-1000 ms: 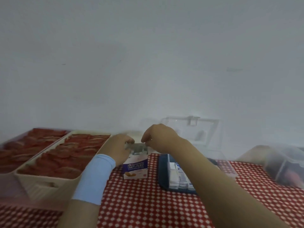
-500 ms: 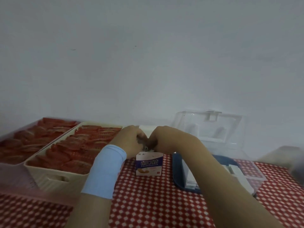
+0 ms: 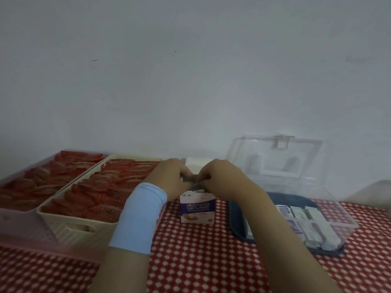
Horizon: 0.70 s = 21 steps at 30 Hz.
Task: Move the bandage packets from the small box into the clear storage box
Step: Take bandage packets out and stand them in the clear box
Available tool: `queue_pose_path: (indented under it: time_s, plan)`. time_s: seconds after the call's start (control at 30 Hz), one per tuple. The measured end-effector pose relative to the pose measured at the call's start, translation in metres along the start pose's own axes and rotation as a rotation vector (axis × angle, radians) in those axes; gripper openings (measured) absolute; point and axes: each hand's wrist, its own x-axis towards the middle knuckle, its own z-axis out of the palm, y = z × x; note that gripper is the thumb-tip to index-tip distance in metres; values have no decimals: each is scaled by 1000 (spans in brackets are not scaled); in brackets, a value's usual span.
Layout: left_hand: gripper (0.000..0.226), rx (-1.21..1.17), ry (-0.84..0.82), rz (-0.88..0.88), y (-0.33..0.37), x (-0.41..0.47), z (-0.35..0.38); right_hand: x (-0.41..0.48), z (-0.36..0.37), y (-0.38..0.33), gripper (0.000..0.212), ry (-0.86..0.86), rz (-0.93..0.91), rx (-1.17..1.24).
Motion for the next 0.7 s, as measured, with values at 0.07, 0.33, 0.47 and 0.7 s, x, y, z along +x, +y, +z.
queue_pose_path:
  time_s: [0.07, 0.33, 0.47, 0.7]
  plan:
    - [11, 9, 4, 9, -1, 1, 1, -1, 2, 2, 17, 55, 4, 65]
    - [8, -8, 54, -38, -3, 1, 6, 0, 2, 0, 20, 32, 19, 53]
    - [13, 5, 1, -48, -3, -1, 0, 2, 5, -1, 15, 77, 32, 16]
    - [15, -145, 109, -66, -3, 1, 5, 1, -4, 3, 9, 255, -40, 387]
